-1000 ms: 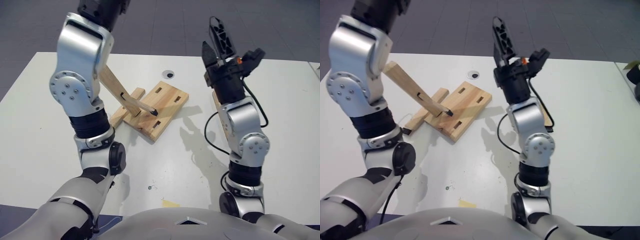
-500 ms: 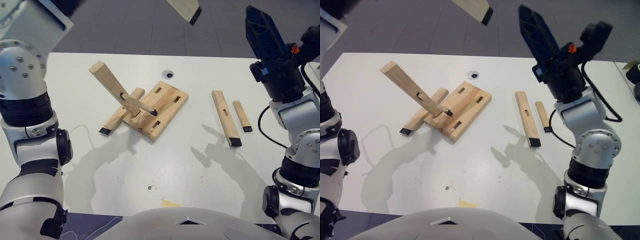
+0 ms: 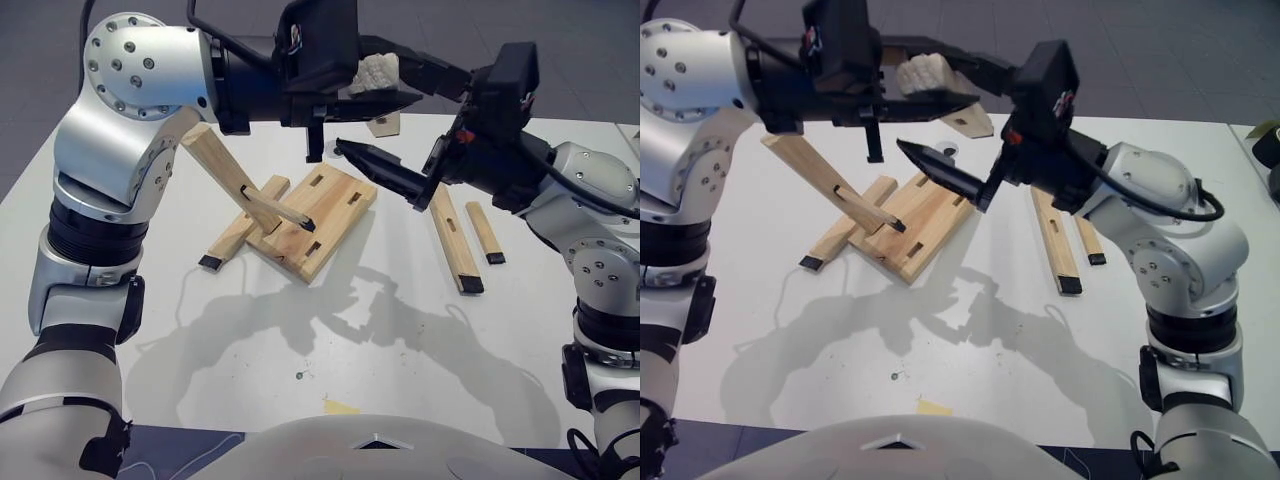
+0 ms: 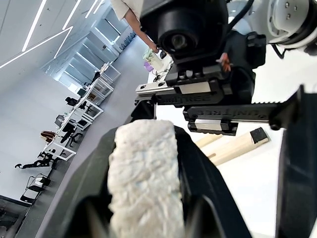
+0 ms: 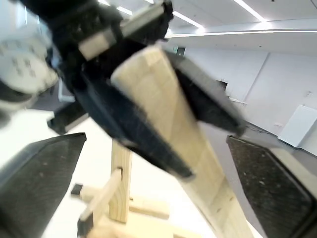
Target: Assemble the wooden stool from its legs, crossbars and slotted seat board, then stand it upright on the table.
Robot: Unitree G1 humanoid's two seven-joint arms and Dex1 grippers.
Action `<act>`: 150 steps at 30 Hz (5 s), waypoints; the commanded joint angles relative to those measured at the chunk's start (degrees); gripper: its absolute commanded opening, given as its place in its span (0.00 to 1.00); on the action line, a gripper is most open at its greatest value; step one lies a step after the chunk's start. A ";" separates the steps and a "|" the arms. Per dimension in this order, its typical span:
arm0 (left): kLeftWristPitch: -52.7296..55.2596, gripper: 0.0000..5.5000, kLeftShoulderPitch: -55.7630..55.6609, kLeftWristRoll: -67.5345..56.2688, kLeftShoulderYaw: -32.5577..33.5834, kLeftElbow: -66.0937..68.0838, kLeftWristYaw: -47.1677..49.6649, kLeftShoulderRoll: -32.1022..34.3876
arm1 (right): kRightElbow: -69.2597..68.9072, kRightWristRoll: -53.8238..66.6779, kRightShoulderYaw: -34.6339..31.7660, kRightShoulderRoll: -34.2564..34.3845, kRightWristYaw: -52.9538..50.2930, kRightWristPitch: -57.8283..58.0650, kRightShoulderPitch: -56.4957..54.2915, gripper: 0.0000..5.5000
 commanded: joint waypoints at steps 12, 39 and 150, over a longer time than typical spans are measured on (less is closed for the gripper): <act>-0.48 0.19 2.08 2.93 0.11 -3.09 -8.60 -0.22 | -0.46 -21.75 8.90 -3.45 9.87 -7.63 0.73 0.57; 6.46 0.57 -1.31 -0.32 6.70 2.24 -10.25 -1.85 | -2.65 -24.18 7.82 4.11 8.73 -5.91 3.27 0.19; 7.09 0.37 42.49 8.57 -0.76 -14.43 23.33 -6.17 | 11.94 -4.80 -22.99 21.91 -17.12 -2.93 11.36 0.19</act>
